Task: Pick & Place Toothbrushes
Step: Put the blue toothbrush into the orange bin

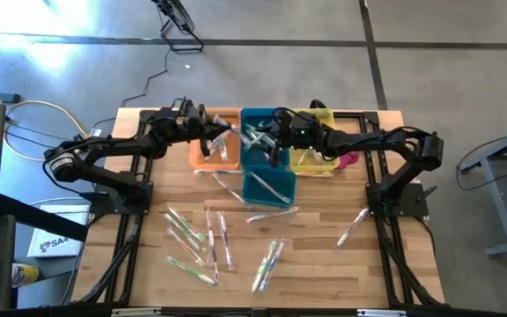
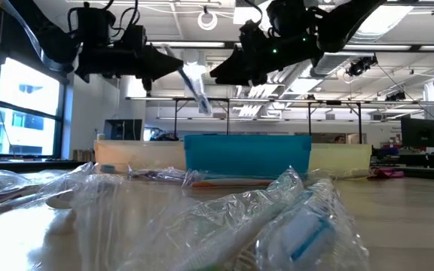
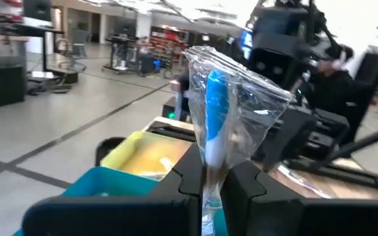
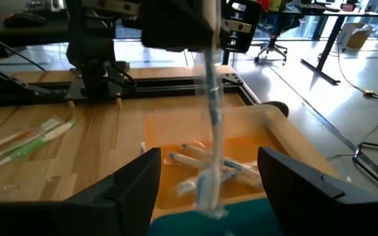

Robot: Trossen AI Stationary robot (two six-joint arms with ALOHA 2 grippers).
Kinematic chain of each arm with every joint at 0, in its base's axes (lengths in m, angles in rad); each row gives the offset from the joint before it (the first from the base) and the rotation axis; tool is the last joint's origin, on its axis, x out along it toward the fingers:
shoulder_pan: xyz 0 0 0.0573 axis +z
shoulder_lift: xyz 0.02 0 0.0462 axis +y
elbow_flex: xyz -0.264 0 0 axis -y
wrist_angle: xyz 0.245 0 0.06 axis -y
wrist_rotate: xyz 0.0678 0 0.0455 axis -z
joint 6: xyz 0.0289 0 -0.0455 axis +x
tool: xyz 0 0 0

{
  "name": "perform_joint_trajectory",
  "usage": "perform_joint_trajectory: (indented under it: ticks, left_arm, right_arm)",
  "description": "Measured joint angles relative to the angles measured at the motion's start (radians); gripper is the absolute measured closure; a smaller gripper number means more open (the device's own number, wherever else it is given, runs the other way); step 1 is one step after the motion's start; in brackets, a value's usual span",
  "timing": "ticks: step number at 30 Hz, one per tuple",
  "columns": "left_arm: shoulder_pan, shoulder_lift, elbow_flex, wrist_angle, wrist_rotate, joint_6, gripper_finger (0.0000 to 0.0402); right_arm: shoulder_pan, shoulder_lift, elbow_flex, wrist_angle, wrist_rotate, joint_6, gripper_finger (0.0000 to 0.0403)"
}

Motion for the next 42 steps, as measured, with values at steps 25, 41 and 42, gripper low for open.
perform_joint_trajectory:
  ticks: [25,41,42]
  left_arm:
    - [0.238,-0.001,0.000,-0.452,0.013,-0.255,0.0383]
    - [0.150,0.008,0.000,-0.537,-0.108,-0.252,0.0380]
    - [0.138,0.010,0.000,-0.536,-0.121,-0.251,0.0382]
  right_arm:
    - [-0.030,-0.046,-0.001,-0.139,-0.005,-0.021,0.0172]
    - [-0.030,-0.046,-0.001,-0.138,-0.005,-0.021,0.0172]
    - [-0.030,-0.046,-0.001,-0.139,-0.005,-0.021,0.0172]
